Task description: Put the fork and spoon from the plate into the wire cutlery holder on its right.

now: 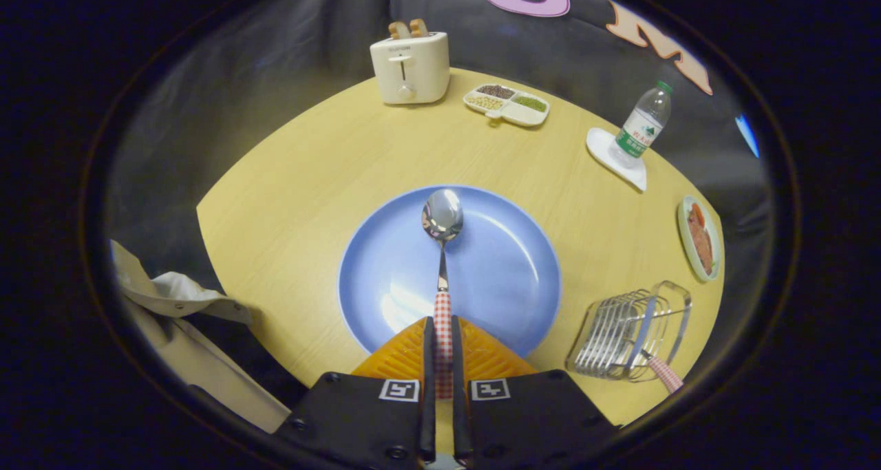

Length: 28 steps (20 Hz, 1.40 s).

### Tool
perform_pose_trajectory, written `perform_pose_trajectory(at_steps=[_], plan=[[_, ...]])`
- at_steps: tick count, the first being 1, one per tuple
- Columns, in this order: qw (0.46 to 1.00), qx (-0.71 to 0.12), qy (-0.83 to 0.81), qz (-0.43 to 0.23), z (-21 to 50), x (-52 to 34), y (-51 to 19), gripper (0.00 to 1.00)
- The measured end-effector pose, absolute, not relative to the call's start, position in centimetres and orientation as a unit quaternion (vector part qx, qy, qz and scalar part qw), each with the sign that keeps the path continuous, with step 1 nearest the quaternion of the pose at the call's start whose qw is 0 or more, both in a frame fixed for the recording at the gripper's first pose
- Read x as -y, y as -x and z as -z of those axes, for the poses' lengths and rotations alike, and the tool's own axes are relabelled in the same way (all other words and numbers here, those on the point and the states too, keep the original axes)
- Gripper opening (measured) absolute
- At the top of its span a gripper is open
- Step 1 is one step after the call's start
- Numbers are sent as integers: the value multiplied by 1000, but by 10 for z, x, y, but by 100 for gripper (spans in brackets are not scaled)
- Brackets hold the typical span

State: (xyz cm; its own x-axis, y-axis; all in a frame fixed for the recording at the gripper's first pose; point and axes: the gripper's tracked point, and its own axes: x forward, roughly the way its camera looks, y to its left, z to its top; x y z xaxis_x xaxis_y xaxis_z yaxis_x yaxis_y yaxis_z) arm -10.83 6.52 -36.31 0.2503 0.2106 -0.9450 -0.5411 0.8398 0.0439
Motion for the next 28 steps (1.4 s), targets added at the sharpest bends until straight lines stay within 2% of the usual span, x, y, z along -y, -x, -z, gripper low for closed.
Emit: perform_pose_trajectory(at_steps=[10, 20, 28], plan=[[764, -564, 194, -247, 308, -3, 77, 13], [702, -615, 269, -239, 278, 90, 70, 13], [626, -664, 326, -246, 266, 136, 80, 13]])
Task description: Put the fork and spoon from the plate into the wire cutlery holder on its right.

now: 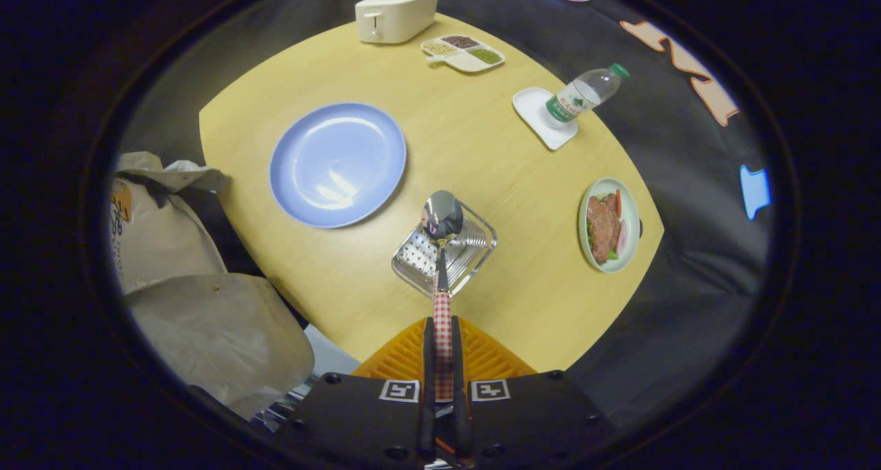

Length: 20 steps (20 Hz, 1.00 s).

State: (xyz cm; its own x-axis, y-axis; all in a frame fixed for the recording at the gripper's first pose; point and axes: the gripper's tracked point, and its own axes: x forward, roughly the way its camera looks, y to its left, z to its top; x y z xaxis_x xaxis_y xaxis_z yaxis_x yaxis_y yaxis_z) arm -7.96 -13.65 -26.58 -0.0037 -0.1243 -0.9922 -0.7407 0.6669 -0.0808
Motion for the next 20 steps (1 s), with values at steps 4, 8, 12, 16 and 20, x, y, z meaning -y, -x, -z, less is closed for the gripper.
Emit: perform_pose_trajectory(at_steps=[4, 8, 12, 16, 20], plan=[[598, -694, 323, -239, 269, 147, 83, 13], [578, -708, 331, -234, 273, 158, 84, 13], [566, -713, 338, -238, 277, 157, 81, 16], [570, -717, 330, -230, 282, 155, 75, 16], [571, -712, 337, -229, 282, 153, 71, 17]])
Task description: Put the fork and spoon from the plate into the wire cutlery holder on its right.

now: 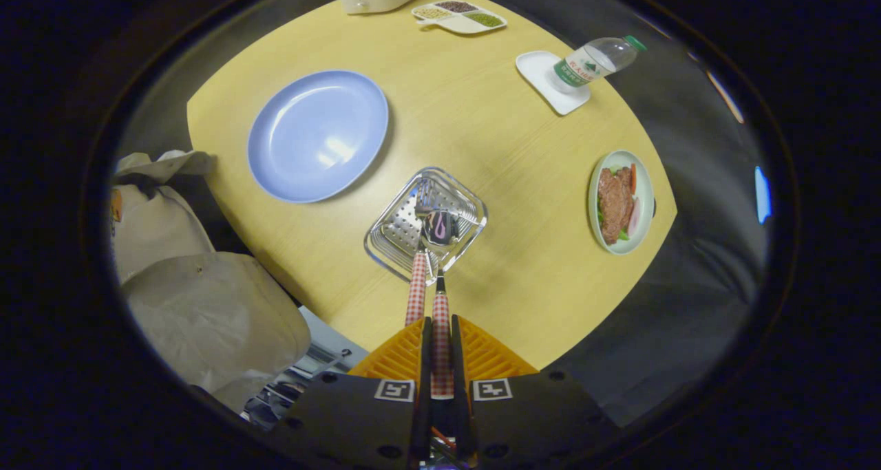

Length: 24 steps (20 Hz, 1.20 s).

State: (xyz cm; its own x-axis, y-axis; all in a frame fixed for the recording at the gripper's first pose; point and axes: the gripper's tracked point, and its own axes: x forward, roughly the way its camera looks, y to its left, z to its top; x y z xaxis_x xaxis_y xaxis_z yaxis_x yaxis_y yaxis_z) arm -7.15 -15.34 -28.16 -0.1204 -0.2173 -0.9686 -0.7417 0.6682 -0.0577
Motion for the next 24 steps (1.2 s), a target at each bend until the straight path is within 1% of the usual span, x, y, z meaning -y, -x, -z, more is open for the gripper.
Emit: perform_pose_trajectory(at_steps=[1, 4, 6, 10, 13, 17, 19, 21, 24], plan=[[577, -706, 339, -230, 282, 152, 68, 20], [604, -690, 331, -223, 278, 146, 55, 36], [634, -676, 307, -215, 273, 137, 45, 50], [725, -624, 230, -178, 260, 115, 23, 79], [794, -562, 172, -158, 245, 92, 11, 100], [878, -444, 131, -119, 214, 75, -3, 100], [903, -401, 110, -105, 201, 65, 2, 100], [931, -346, 90, -73, 182, 64, 0, 100], [958, -282, 39, -38, 162, 56, 4, 100]])
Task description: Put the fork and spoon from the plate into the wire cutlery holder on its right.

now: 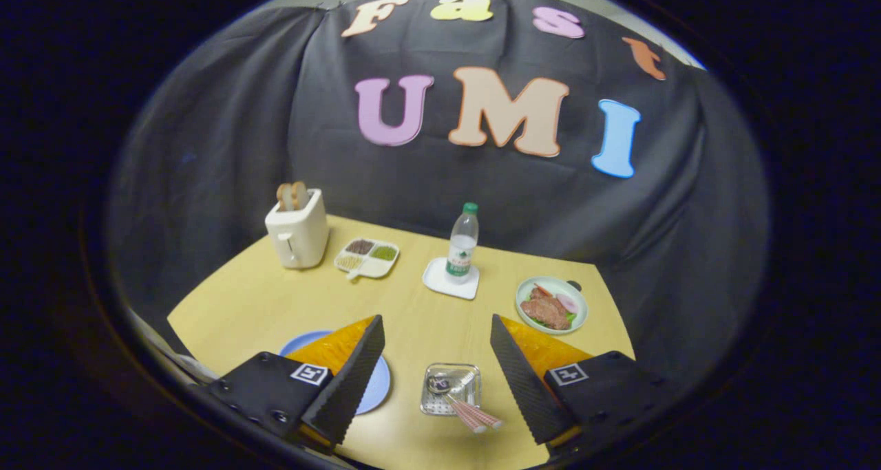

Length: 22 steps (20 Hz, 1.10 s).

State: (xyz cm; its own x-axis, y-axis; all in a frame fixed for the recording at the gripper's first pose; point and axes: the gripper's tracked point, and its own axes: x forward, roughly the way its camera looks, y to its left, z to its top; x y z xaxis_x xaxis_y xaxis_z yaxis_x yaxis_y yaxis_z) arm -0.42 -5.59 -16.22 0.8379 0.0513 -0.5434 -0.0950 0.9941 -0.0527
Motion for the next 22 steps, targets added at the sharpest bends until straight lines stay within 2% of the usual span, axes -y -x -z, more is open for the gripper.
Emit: perform_pose_trajectory(at_steps=[3, 8, 22], plan=[[971, -236, 10, -19, 147, 53, 10, 99], [995, -92, 22, 36, 93, 66, 15, 99], [993, -87, 5, 74, 87, 95, 47, 99]])
